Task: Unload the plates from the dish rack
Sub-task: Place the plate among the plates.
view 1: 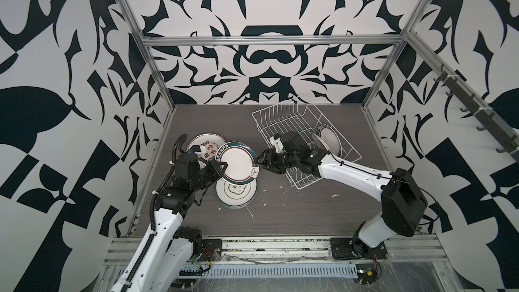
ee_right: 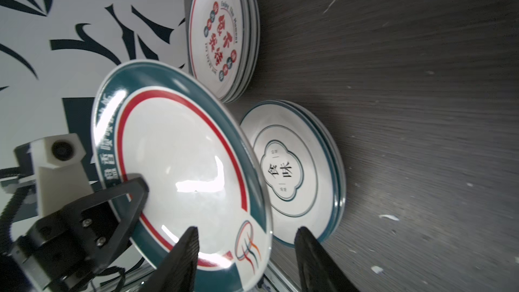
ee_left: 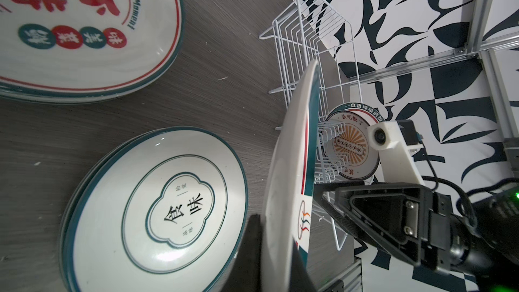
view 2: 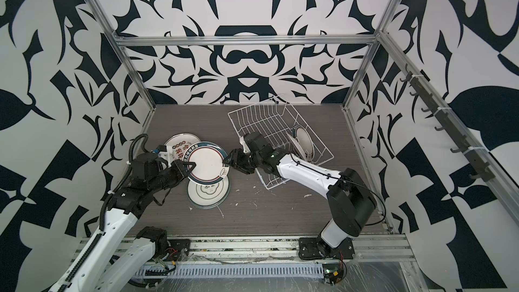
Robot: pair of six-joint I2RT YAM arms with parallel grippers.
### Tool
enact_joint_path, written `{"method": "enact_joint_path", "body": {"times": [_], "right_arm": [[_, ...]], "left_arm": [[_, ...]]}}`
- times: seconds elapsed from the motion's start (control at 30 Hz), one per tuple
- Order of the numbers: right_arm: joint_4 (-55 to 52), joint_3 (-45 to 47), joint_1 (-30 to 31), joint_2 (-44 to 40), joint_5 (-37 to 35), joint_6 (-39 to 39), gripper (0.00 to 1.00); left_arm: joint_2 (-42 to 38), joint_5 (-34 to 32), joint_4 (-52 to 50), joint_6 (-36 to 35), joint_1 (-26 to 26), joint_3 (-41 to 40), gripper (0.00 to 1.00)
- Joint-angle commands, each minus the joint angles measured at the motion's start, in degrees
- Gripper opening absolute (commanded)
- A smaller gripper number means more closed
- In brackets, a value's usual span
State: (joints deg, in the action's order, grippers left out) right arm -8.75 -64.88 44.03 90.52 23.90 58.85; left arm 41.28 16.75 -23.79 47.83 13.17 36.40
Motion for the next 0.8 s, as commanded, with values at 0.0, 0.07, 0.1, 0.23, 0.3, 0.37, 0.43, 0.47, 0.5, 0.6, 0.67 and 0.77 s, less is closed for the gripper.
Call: {"method": "enact_joint_path", "body": {"times": [0.0,0.07,0.1,0.23,0.3,0.37,0.43,0.47,0.5,0.6,0.67,0.77], "right_arm": [[-14.1,-5.9,0.2,-3.4,-9.0,-9.6,0.59],[-20.6,-9.0,0.2,-3.8,-12.6,-13.8,0.61],[-24.3,-11.1,0.2,-3.9,-14.9,-16.3,0.63],[-36.3,-17.8,0.3,-4.2,-24.3,-23.5,0.67],[-41.1,-21.0,0.4,-4.1,-29.0,-26.0,0.69],[-44.1,-23.1,0.4,-4.3,-32.1,-27.8,0.74],[-46.0,-24.6,0.4,-4.6,-34.4,-29.0,0.81],[-46.8,-25.2,0.3,-4.7,-34.4,-29.5,0.90],[-47.8,-25.8,0.4,-4.8,-37.1,-30.1,0.98],[-50.7,-27.3,0.3,-5.0,-40.9,-30.8,1.00],[-51.4,-27.2,0.4,-5.5,-42.6,-31.2,0.99],[-52.1,-26.6,0.4,-6.3,-44.0,-31.5,1.00]], "left_arm": [[-1.9,-1.9,-3.1,-0.8,-0.2,3.5,0.00],[-2.3,-3.1,-5.1,-1.0,-0.2,3.9,0.00],[-2.6,-3.9,-6.4,-1.0,-0.2,4.1,0.00],[-3.3,-5.5,-9.2,-1.1,-0.2,4.0,0.00],[-3.3,-6.0,-10.1,-1.0,-0.3,4.0,0.00],[-3.4,-6.6,-10.8,-0.9,-0.2,3.9,0.00],[-3.5,-7.2,-11.4,-0.7,-0.3,3.8,0.00],[-3.5,-7.4,-11.8,-0.7,-0.3,3.7,0.00],[-3.4,-7.7,-12.2,-0.6,-0.2,3.5,0.00],[-3.3,-8.2,-12.9,-0.1,-0.2,3.0,0.00],[-3.4,-8.2,-12.8,0.3,-0.3,2.4,0.00],[-3.3,-8.6,-12.7,0.9,-0.2,1.3,0.00]]}}
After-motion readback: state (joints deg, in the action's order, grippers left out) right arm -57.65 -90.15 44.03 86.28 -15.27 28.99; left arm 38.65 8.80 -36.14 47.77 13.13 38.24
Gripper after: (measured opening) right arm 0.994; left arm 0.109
